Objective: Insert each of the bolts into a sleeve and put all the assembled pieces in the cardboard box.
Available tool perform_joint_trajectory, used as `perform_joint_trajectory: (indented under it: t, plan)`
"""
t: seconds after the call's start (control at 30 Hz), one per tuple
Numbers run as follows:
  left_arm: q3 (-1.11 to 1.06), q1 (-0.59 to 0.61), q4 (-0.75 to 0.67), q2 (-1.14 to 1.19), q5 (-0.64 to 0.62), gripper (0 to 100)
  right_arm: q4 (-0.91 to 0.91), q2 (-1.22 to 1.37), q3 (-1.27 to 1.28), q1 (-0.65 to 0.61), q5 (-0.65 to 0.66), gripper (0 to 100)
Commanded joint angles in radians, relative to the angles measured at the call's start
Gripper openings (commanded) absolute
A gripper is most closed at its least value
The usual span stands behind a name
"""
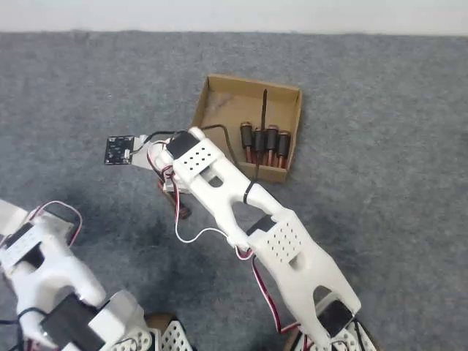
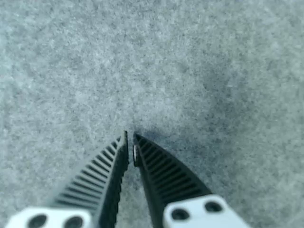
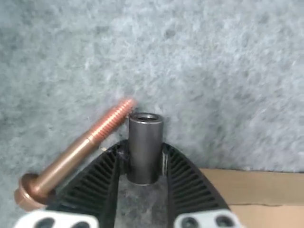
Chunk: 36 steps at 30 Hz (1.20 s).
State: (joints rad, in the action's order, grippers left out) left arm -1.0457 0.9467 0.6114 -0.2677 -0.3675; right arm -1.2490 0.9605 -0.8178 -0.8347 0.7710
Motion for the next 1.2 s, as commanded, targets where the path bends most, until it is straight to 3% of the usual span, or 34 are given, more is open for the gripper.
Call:
perform_joint_trajectory:
  t: [0.0,0.6,0.97,1.17]
  plan:
    - [0.056,-0.012,-0.021,-0.003,-0.009,1,-0.051,-0.022,-0.1,0.035,-0.071,0.5]
    - [0.054,-0.051,-0.021,-0.008,-0.006,1,-0.547,-0.033,-0.672,0.177,-0.422,0.7]
    - [0.059,-0.072,-0.023,-0.006,-0.002,1,-0.553,-0.054,-0.675,0.378,-0.582,0.6]
    - [0.058,-0.08,-0.023,-0.008,0.054,1,-0.553,-0.228,-0.468,0.455,-0.643,0.6]
